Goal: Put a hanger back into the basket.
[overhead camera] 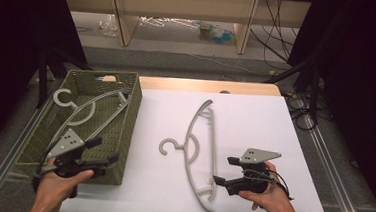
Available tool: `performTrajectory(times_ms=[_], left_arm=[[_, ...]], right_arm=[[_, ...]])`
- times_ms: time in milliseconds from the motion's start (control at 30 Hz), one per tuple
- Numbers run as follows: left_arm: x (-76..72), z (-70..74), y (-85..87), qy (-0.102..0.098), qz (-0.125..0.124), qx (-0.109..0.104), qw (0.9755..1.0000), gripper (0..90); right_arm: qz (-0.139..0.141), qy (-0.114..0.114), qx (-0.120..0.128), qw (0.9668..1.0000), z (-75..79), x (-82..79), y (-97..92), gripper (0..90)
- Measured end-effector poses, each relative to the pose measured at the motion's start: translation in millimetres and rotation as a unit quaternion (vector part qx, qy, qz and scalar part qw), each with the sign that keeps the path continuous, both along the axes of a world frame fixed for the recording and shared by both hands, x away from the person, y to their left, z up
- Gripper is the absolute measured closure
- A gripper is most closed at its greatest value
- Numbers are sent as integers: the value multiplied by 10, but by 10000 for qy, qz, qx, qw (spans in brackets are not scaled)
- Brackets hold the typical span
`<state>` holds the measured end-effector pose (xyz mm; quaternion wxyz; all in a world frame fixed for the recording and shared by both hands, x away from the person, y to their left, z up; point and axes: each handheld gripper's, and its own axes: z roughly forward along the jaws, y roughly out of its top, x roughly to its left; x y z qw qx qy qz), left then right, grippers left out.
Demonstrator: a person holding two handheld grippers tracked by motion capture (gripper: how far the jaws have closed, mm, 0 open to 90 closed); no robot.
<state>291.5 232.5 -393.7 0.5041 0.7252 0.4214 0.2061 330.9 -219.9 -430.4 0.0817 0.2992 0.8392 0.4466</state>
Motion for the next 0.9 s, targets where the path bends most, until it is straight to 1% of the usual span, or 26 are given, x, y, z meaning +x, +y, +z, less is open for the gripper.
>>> performTrajectory(times_ms=[33,67,100,133,167,200,233,267,300,333,400,433,467,500,533,567,600,667,700,767,800,833,867,900], left_arm=[[-15,-11,-41,-41,-79,19,10000,167],[-35,-23,-83,-105,-148,-8,9998,166],[-66,-40,-142,-182,-123,-26,9998,166],[-79,-54,-178,-219,-135,-5,9997,166],[-107,-74,-231,-227,-84,16,9997,166],[-127,-108,-290,-272,-158,2,9995,166],[-141,-129,-329,-296,-223,24,9993,166],[-152,-146,-357,-292,-258,19,9992,165],[-174,-178,-407,-253,-240,-55,9994,166],[-192,-195,-434,-268,-249,-37,9993,165],[-211,-224,-460,-358,-334,32,9988,164],[-222,-246,-473,-422,-384,34,9984,165],[-231,-269,-487,-435,-407,-21,9982,165],[-231,-292,-490,-513,-470,28,9976,165],[-235,-311,-499,-539,-474,28,9974,165],[-245,-344,-516,-516,-474,39,9975,165],[-248,-370,-530,-520,-549,79,9971,165],[-263,-388,-548,-530,-592,204,9966,165],[-260,-399,-559,-537,-632,152,9964,165],[-269,-401,-556,-518,-648,162,9964,165],[-266,-415,-548,-509,-651,159,9965,165],[-266,-415,-548,-509,-651,159,9965,165],[-262,-421,-533,-509,-618,186,9966,165],[-262,-421,-533,-509,-618,186,9966,166]], right_arm=[[-20,-23,-2,10000,-2,-1,3,175],[-15,-28,-7,10000,-3,-1,4,174],[-4,-4,4,10000,-3,-3,7,174],[25,-14,-1,10000,-8,2,11,174],[23,6,4,10000,-9,0,14,174],[7,-24,-15,10000,-15,1,19,174],[24,2,-20,10000,-17,-1,24,174],[8,-18,-22,10000,-20,-4,27,174],[10,14,-20,10000,-17,-9,28,174],[8,5,-26,10000,-17,-10,30,174],[12,-20,-36,10000,-21,-7,38,174],[-3,-29,-44,10000,-21,-8,42,173],[-21,-21,-29,10000,-21,-10,53,173],[-24,-16,-38,10000,-25,-11,67,173],[-8,16,-60,10000,-25,-12,81,173],[-10,15,-74,10000,-27,-12,96,173],[4,-3,-112,9999,-31,-12,122,172],[24,18,-156,9999,-32,-18,169,171],[28,-14,-165,9999,-37,-16,189,169],[73,0,-204,9998,-47,-13,246,165],[38,-62,-311,9995,-65,9,327,166],[38,-62,-311,9995,-65,9,327,166],[51,-5,-390,9992,-85,38,402,166],[51,-5,-390,9992,-85,38,402,166]])
